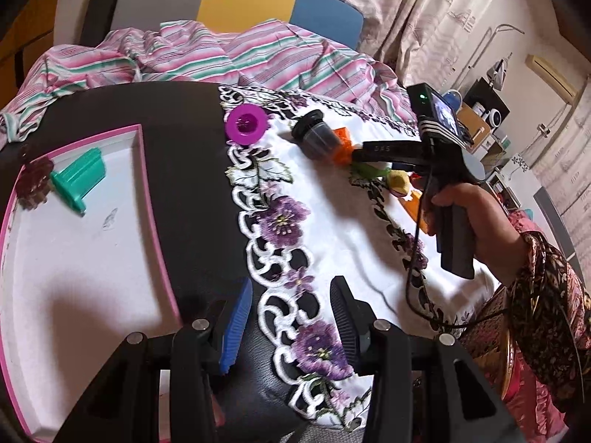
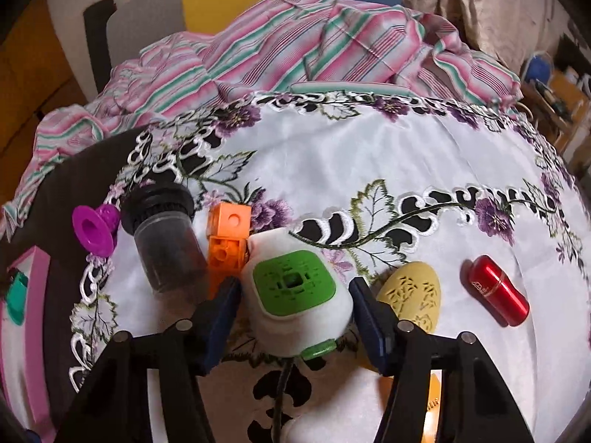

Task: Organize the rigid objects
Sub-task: 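Move the right tool to the white box with green lid and grasp it, then grasp the black-lidded clear jar with the left tool while the right tool holds the box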

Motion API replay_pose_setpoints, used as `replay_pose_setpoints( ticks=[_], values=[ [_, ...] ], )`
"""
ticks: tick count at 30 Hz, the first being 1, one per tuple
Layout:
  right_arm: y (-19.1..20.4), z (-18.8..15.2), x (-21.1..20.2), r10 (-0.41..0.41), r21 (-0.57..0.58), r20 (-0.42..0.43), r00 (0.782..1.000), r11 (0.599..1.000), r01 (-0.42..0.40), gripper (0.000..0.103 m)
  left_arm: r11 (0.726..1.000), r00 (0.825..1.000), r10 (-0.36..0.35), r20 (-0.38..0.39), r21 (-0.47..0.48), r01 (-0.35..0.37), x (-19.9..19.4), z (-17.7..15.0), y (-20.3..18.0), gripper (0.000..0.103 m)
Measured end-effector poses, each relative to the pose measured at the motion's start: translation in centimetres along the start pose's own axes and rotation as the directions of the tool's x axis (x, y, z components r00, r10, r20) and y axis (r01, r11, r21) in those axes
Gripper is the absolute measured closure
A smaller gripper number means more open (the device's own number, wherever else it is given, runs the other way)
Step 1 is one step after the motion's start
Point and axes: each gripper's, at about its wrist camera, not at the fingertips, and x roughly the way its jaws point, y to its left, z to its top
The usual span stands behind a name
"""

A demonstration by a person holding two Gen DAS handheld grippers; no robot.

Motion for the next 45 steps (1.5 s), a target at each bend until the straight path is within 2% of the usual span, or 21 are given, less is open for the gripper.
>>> replay_pose_setpoints(
  ticks=[9,17,24,26,28,29,33,40,45],
  values=[
    [-0.6,-0.3,-0.4,-0.006,0.028,-0.028,1.0,1.0,0.007,0.046,1.0,1.0,0.002,-0.016,0.021,-0.002,1.8,1.9,-1.5,0.059],
    [-2.9,-0.8,-0.9,-0.037,0.121,-0.063,0.997,0.992,0.044,0.048,1.0,1.0,0.022,-0.005,0.017,-0.022,5.0,6.8,-3.1,0.058],
    [-5.0,-1.5,0.2,0.087,0.26,-0.131,0.988,0.964,-0.05,0.05,0.999,0.999,0.034,0.0,0.002,-0.034,9.9,12.0,-4.9,0.057],
    [-5.3,-1.6,0.3,0.105,0.282,-0.136,0.985,0.957,-0.063,0.05,0.999,1.0,0.021,-0.012,-0.028,-0.021,11.7,13.3,-5.2,0.053],
    [-5.1,-1.7,0.3,0.098,0.272,-0.137,0.986,0.96,-0.058,0.05,0.998,0.999,0.017,-0.032,-0.064,-0.019,13.6,14.4,-5.3,0.041],
    [-5.0,-1.7,0.3,0.092,0.265,-0.138,0.986,0.963,-0.053,0.05,0.997,0.999,0.022,-0.048,-0.079,-0.026,14.5,14.9,-5.3,0.04],
    [-4.7,-1.6,0.5,0.079,0.248,-0.145,0.986,0.968,-0.041,0.05,0.992,0.996,0.032,-0.084,-0.117,-0.041,17.2,16.0,-5.2,0.04],
    [-5.1,-1.4,0.7,0.095,0.268,-0.146,0.985,0.962,-0.052,0.05,0.991,0.992,0.083,-0.093,-0.094,-0.092,20.1,17.1,-5.3,0.04],
    [-5.0,-1.5,0.7,0.088,0.262,-0.151,0.985,0.964,-0.046,0.05,0.992,0.994,0.084,-0.064,-0.091,-0.09,20.1,16.5,-4.5,0.049]
  ],
)
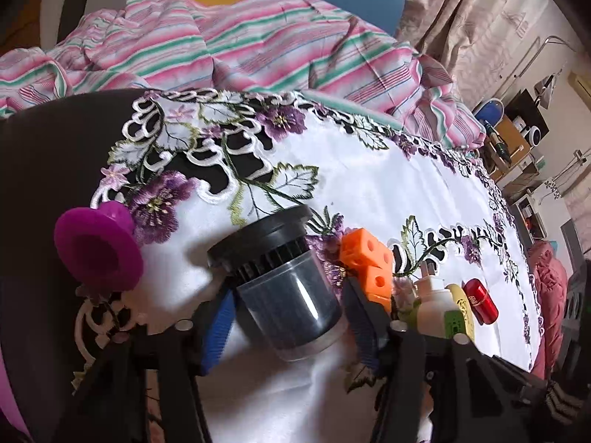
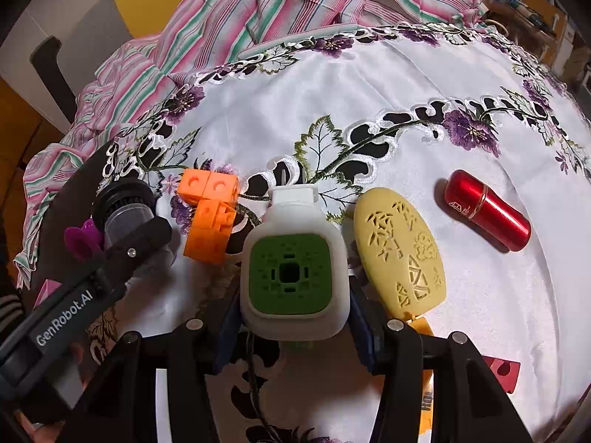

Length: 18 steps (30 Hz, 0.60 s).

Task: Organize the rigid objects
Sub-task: 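Grasp the black-lidded clear jar with the left tool while the right tool holds the box, then carry the clear jar into the pink tray and open the left tool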

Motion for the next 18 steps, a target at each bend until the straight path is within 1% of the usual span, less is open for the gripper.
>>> replay_pose_setpoints(
  ticks=[3,9,12,18],
  values=[
    [0.1,-0.1,0.1,-0.006,-0.002,-0.003,1.0,1.0,0.006,0.05,0.999,1.0,0.022,0.019,0.027,-0.022,-0.6,-0.5,0.4,0.056],
    [1.1,-0.2,0.3,-0.06,-0.062,0.003,0.998,0.996,0.06,0.05,0.998,0.999,0.018,0.044,0.051,-0.02,-2.2,-2.3,1.4,0.057],
    [0.9,-0.2,0.2,-0.056,-0.054,0.016,0.998,0.997,0.057,0.051,0.999,0.999,0.006,0.046,0.045,-0.008,-3.2,-3.5,2.1,0.058],
    [0.8,-0.1,-0.2,-0.079,-0.062,0.046,0.996,0.995,0.081,0.051,0.999,0.999,0.01,0.049,0.05,-0.013,-4.9,-5.4,3.2,0.059]
  ],
)
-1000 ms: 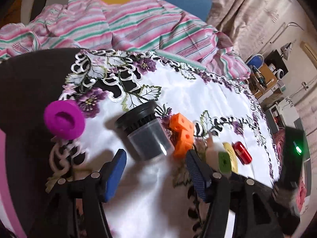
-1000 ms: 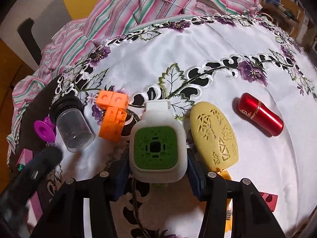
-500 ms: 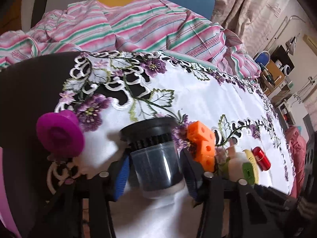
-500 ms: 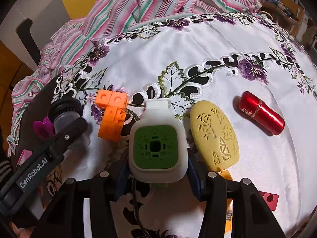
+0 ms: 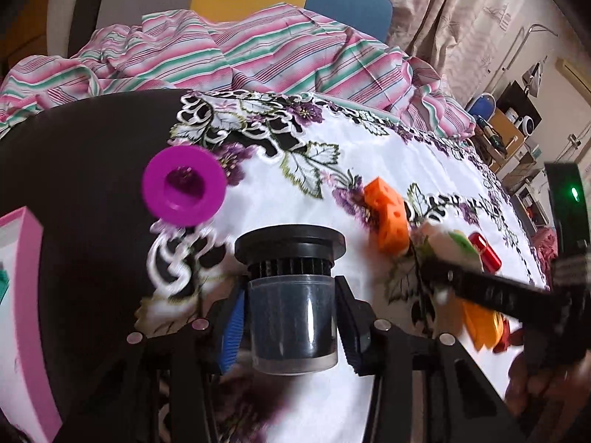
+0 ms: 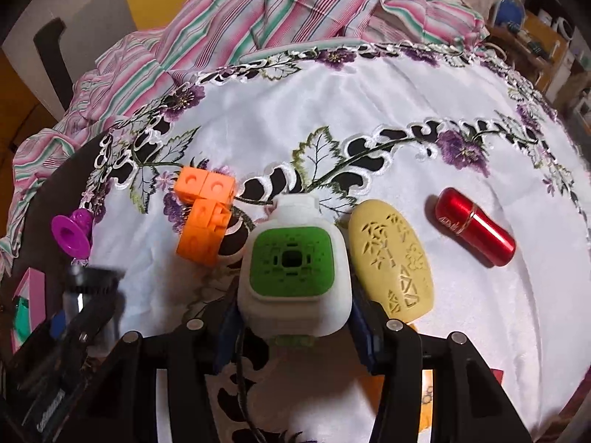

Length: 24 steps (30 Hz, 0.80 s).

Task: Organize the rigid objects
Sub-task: 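Carry the clear jar into the pink tray and open the left tool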

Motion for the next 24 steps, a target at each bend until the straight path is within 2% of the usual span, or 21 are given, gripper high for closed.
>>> replay_pose_setpoints(
  ticks=[8,14,24],
  values=[
    [0.4,-0.2,-0.3,0.05,-0.003,0.011,0.999,0.999,-0.05,0.051,0.999,0.999,-0.034,0.0,-0.022,0.034,-2.4,-2.5,1.1,0.059],
    [0.6,-0.2,-0.6,0.11,0.01,0.022,0.994,0.994,-0.11,0.051,0.996,0.996,-0.083,0.027,-0.025,0.084,-4.8,-4.1,1.2,0.059],
    [1.3,-0.6,-1.5,0.164,-0.024,0.041,0.986,0.986,-0.163,0.051,0.993,0.991,-0.11,0.071,-0.038,0.113,-8.5,-5.7,2.3,0.059]
  ],
)
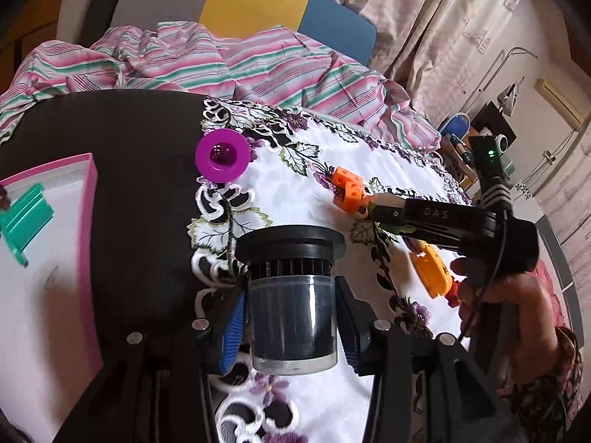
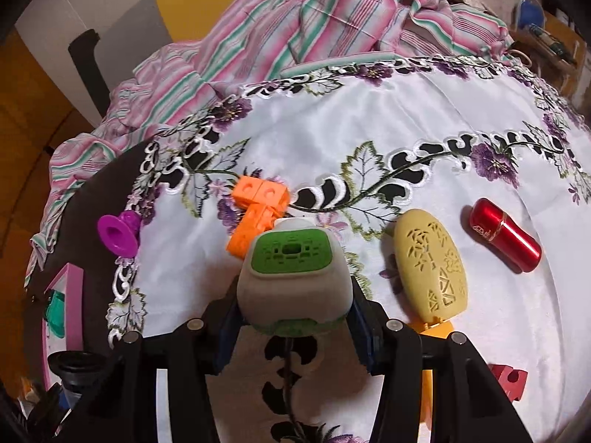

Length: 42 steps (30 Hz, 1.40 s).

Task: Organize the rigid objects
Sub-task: 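Carry the clear jar into the pink tray and open the left tool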

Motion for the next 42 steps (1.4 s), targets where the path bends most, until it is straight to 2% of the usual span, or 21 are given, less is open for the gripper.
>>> replay_pose_setpoints(
  ticks=[7,14,22,26,32,37,42],
  values=[
    [-0.1,0.0,-0.4,0.024,0.011,0.006,1.0,1.0,-0.024,0.051,1.0,1.0,0.005,0.024,-0.018,-0.004,-2.5,-0.9,1.5,0.059],
    [-0.5,0.4,-1.7,0.01,0.029,0.078,0.997,1.0,-0.012,0.051,0.998,0.997,0.039,0.065,-0.059,-0.035,-5.7,-1.9,4.3,0.059],
    [0.2,0.4,-1.9,-0.007,-0.005,0.099,0.995,1.0,0.007,0.051,0.983,0.987,0.122,0.104,-0.15,-0.106,-8.5,-3.0,9.3,0.059],
    [0.2,0.4,-2.1,-0.01,-0.004,0.117,0.993,1.0,0.011,0.051,0.966,0.978,0.179,0.111,-0.21,-0.153,-9.4,-3.4,12.3,0.059],
    [0.5,0.5,-2.5,-0.005,-0.015,0.14,0.99,1.0,0.007,0.051,0.929,0.954,0.284,0.093,-0.275,-0.249,-9.8,-3.6,17.0,0.059],
    [0.8,0.4,-2.5,-0.015,-0.032,0.151,0.988,0.999,0.02,0.051,0.903,0.936,0.347,0.066,-0.295,-0.314,-9.0,-3.0,19.8,0.059],
    [1.0,0.4,-2.4,-0.03,-0.048,0.16,0.987,0.998,0.038,0.051,0.887,0.916,0.396,0.057,-0.284,-0.366,-8.4,-2.0,20.8,0.058]
  ],
)
